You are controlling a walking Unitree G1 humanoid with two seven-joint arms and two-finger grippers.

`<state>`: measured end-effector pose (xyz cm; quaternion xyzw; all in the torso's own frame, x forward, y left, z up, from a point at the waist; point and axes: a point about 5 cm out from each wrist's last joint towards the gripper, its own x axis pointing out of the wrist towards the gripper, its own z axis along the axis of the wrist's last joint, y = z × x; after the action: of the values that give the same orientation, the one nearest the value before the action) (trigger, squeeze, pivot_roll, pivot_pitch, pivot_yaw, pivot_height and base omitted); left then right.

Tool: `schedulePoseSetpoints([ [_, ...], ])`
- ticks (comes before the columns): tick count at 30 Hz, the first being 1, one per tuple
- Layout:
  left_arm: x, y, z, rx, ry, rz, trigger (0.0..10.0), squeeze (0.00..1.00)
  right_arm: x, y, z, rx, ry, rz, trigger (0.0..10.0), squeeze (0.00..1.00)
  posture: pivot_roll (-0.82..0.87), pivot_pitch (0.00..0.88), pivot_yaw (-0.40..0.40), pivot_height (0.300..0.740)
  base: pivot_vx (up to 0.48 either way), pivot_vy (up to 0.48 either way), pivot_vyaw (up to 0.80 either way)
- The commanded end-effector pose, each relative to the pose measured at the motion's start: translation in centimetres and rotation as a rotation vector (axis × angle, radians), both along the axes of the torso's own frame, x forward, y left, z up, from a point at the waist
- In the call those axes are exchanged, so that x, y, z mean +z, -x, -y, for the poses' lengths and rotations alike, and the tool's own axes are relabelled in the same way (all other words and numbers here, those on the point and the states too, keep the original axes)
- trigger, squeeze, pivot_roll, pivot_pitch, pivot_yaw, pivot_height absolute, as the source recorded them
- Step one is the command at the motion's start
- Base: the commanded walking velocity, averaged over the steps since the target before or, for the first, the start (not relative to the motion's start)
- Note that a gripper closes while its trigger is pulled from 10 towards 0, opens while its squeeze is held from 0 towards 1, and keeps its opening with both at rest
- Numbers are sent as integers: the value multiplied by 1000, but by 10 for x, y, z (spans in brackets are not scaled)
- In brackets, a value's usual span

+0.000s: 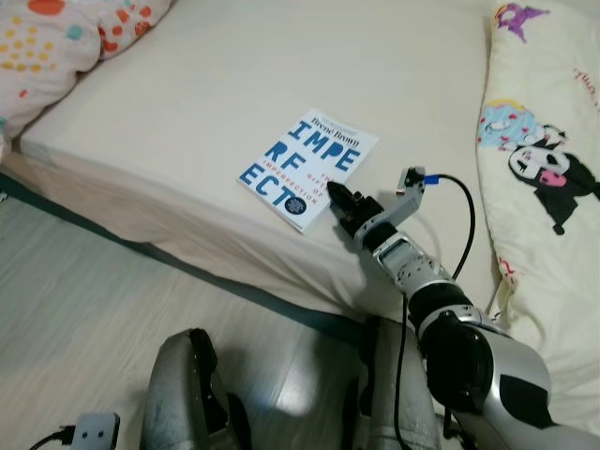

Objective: Clean up the room

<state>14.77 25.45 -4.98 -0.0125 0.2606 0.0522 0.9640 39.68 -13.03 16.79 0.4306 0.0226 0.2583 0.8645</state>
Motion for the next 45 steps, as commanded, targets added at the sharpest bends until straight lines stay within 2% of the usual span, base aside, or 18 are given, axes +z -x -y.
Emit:
schedulePoseSetpoints([
  [1, -7, 11, 2, 21, 19, -45, 10000, 0, -12, 5, -5, 28, -21, -23, 0, 0, 170, 306, -25, 327, 0, 0, 0],
  [8, 20, -44, -22, 158, 16, 98, 10000, 0, -11, 13, -18, 153, -40, 101, 0, 0, 128, 164, -50, 327, 0, 0, 0],
  [11, 20, -44, -22, 158, 16, 98, 10000, 0, -11, 13, -18, 153, -40, 101, 0, 0, 128, 164, -50, 327, 0, 0, 0],
  [13, 33, -62, -28, 188, 15, 155, 10000, 0, -20, 20, -30, 215, -8, 103, 0, 0, 121, 138, -54, 327, 0, 0, 0],
  [14, 50, -85, -32, 206, 16, 230, 10000, 0, -39, 30, -44, 274, 65, 80, 0, 0, 114, 101, -58, 327, 0, 0, 0],
  [15, 50, -85, -32, 206, 16, 230, 10000, 0, -39, 30, -44, 274, 65, 80, 0, 0, 114, 101, -58, 327, 0, 0, 0],
  [16, 69, -106, -34, 213, 18, 302, 10000, 0, -59, 42, -57, 320, 117, 34, 745, 0, 105, 70, -56, 327, 0, 0, 0],
  [18, 69, -106, -34, 213, 18, 302, 10000, 0, -59, 42, -57, 320, 117, 34, 745, 0, 105, 70, -56, 327, 0, 0, 0],
  [19, 84, -124, -33, 206, 17, 357, 10000, 0, -79, 53, -65, 335, 178, -20, 549, 0, 97, 44, -53, 332, 0, 0, 0],
  [20, 94, -135, -31, 200, 18, 391, 10000, 0, -92, 62, -69, 342, 210, -57, 1686, 0, 89, 26, -50, 337, 0, 0, 0],
  [21, 98, -141, -29, 197, 19, 402, 10000, 0, -100, 66, -70, 340, 225, -78, 6667, 0, 86, 16, -50, 342, 0, 0, 0],
  [22, 98, -141, -29, 197, 19, 402, 10000, 0, -100, 66, -70, 340, 225, -78, 6667, 0, 86, 16, -50, 342, 0, 0, 0],
  [23, 100, -144, -28, 198, 20, 402, 10000, 0, -102, 68, -70, 337, 230, -87, 10000, 0, 80, 7, -48, 346, 0, 0, 0],
  [24, 99, -145, -27, 208, 26, 396, 10000, 0, -102, 68, -69, 334, 229, -86, 7529, 0, 69, 0, -43, 351, 0, 0, 0],
  [26, 98, -145, -26, 215, 30, 391, 10000, 0, -102, 67, -68, 333, 229, -84, 7529, 0, 68, 0, -42, 356, 0, 0, 0],
  [27, 96, -145, -25, 222, 30, 378, 10000, 0, -101, 67, -67, 326, 232, -84, 10000, 0, 66, 0, -44, 361, 0, 0, 0],
  [37, 70, -133, -14, 226, 53, 253, 10000, 0, -91, 63, -67, 348, 232, -16, 10000, 0, 62, 0, -44, 386, 0, 0, 0],
  [45, 71, -136, -12, 253, 154, 286, 10000, 0, -83, 67, -66, 476, 267, 105, 10000, 0, 68, 0, -43, 405, 0, 0, 0],
])
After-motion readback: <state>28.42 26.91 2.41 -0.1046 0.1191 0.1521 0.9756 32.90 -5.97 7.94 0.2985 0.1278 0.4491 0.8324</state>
